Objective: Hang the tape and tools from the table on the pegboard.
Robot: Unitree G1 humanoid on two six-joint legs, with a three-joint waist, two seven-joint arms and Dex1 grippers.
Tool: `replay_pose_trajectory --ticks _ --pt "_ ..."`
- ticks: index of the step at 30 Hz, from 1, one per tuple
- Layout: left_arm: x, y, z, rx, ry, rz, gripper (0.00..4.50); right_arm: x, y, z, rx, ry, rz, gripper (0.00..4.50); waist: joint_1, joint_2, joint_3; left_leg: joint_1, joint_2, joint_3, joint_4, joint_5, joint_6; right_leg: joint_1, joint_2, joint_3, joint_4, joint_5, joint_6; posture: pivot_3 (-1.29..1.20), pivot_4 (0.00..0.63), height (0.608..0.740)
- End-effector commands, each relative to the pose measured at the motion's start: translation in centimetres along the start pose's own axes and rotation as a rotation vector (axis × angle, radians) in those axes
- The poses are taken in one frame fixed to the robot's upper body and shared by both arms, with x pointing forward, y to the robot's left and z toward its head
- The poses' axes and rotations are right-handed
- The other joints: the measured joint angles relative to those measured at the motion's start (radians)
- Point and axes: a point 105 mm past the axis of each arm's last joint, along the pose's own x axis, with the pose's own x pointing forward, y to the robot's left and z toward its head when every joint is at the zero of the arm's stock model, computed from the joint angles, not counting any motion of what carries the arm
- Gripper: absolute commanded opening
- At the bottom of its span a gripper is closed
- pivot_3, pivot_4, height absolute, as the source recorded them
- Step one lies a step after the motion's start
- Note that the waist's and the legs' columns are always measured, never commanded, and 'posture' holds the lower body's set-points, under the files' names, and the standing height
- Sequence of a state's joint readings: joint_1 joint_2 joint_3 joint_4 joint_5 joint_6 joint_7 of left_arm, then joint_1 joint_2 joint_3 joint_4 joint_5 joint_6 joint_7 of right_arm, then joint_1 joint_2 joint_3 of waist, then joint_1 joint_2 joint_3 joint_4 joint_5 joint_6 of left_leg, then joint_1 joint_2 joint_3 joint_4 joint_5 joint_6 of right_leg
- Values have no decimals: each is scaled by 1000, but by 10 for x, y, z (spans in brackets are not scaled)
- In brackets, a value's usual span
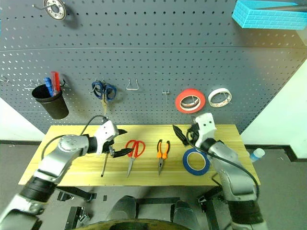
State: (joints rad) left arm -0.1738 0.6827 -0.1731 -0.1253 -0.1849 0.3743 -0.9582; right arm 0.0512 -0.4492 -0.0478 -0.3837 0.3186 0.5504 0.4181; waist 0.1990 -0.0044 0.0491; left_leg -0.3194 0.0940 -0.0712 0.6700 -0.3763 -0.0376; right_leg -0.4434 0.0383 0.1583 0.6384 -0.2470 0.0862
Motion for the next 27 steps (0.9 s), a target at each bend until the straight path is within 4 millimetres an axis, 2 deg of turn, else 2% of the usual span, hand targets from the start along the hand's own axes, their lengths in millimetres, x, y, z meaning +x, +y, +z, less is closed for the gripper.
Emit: replay_pose_trajectory --ticks 1,5,6,12,21,27 --pt "-20 9 15 20 -44 45 4500 -16 -1 14 -46 6 -9 4479 -2 0 0 1 0 0 -2 0 0 0 0 0 0 0 0 317 0 740" --pt "-31 14 16 -4 -59 104 4500 -26 2 7 -35 68 -9 4479 -23 0 0 1 0 0 -4 0 0 0 0 0 0 0 0 315 0 740" --pt "-33 14 17 -9 -64 111 4500 -28 2 4 -27 89 -15 4479 -25 0 0 1 0 0 -4 0 0 0 0 0 -1 0 0 310 20 740" --pt "-35 -2 9 -19 -23 66 4500 -37 5 -3 -13 149 -36 4479 -50 4 23 1 0 1 -4 0 0 0 -1 0 -2 0 0 298 79 740" --pt "-36 -8 5 -37 -4 68 4500 -35 5 17 66 48 -30 4479 -53 7 55 1 0 1 -6 2 -3 -2 -1 1 -4 0 1 304 100 740" --pt "-39 -15 6 -45 1 57 4500 -38 6 14 64 77 -31 4479 -52 7 75 0 0 1 -7 2 -3 -2 -1 1 -4 -1 1 296 121 740"
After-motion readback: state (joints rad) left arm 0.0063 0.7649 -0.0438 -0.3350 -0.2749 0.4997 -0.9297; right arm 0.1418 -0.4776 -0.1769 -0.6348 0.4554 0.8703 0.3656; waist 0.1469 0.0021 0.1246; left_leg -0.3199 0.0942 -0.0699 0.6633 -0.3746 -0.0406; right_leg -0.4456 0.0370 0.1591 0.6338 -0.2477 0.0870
